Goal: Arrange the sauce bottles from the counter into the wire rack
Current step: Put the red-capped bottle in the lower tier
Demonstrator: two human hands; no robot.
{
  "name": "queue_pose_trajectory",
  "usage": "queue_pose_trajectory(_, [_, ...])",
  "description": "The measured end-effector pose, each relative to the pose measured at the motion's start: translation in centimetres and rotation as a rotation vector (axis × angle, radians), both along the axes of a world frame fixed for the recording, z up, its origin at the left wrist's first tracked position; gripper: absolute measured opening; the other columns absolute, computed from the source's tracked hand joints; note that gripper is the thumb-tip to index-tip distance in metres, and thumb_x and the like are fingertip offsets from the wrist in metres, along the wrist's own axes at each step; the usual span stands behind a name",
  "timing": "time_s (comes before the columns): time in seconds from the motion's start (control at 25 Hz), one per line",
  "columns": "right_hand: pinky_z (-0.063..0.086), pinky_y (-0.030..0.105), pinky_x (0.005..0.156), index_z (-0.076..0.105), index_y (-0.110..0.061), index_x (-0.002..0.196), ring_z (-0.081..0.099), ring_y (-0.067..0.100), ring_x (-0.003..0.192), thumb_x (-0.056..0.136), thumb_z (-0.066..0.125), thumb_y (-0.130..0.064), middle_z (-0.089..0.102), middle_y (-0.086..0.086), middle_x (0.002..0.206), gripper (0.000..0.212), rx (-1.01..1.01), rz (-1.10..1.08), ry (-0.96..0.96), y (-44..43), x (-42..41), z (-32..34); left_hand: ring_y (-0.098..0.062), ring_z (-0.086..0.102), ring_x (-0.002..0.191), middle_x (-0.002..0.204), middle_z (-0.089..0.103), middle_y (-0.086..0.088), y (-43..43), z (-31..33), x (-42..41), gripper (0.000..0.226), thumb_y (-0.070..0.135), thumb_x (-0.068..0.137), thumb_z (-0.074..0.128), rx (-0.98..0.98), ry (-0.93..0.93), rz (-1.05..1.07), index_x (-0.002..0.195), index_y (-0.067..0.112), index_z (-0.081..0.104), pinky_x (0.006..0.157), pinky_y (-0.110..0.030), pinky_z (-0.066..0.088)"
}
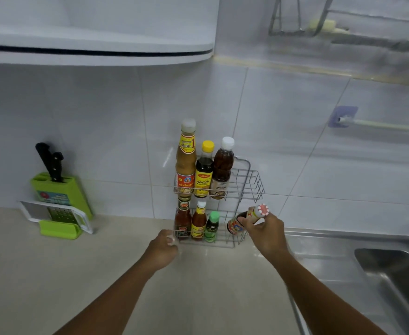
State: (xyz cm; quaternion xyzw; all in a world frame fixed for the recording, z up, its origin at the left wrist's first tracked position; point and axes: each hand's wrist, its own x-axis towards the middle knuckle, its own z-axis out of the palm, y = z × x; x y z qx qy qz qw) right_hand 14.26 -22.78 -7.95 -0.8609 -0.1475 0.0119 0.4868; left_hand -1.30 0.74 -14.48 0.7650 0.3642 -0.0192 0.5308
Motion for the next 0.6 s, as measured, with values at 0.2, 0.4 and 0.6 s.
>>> queue_pose_trajectory(0.2, [0.047, 0.007, 0.051, 0.067, -0.060, 0.079, 0.068, -0.007, 0.075, 0.075, 0.085, -0.027, 0.070, -0.035, 0.079, 0.038, -0.044, 0.105, 0.009, 1.9, 2.7, -3.5, -0.030, 0.041, 0.142, 0.159, 0.036, -0.011, 1.1, -2.3, 3.0, 0.069, 0.008, 0.094, 0.054, -0.072, 0.000, 0.122, 0.156, 0.015, 0.026, 0.111, -0.039, 0.041])
queue_pose_trajectory(0.4, [0.045, 0.011, 0.050, 0.062, -0.030, 0.076, 0.064, 0.005, 0.063, 0.076, 0.087, -0.026, 0.070, -0.009, 0.071, 0.025, -0.132, 0.137, 0.053, 3.3, 5.8, -6.8, -0.032, 0.051, 0.131, 0.146, 0.053, -0.012, 1.0, -3.5, 6.2, 0.057, 0.014, 0.091, 0.056, -0.064, -0.007, 0.182, 0.146, 0.011, 0.043, 0.093, -0.031, 0.040])
queue_pose_trajectory(0.6, [0.045, 0.009, 0.050, 0.062, -0.019, 0.098, 0.064, 0.004, 0.071, 0.083, 0.086, -0.025, 0.068, -0.008, 0.084, 0.029, -0.178, 0.215, 0.113, 4.9, 7.6, -8.0, -0.031, 0.066, 0.099, 0.099, 0.071, -0.003, 1.1, -4.4, 6.5, 0.023, 0.026, 0.077, 0.054, 0.014, -0.019, 0.190, 0.096, 0.024, 0.067, 0.075, -0.032, 0.047])
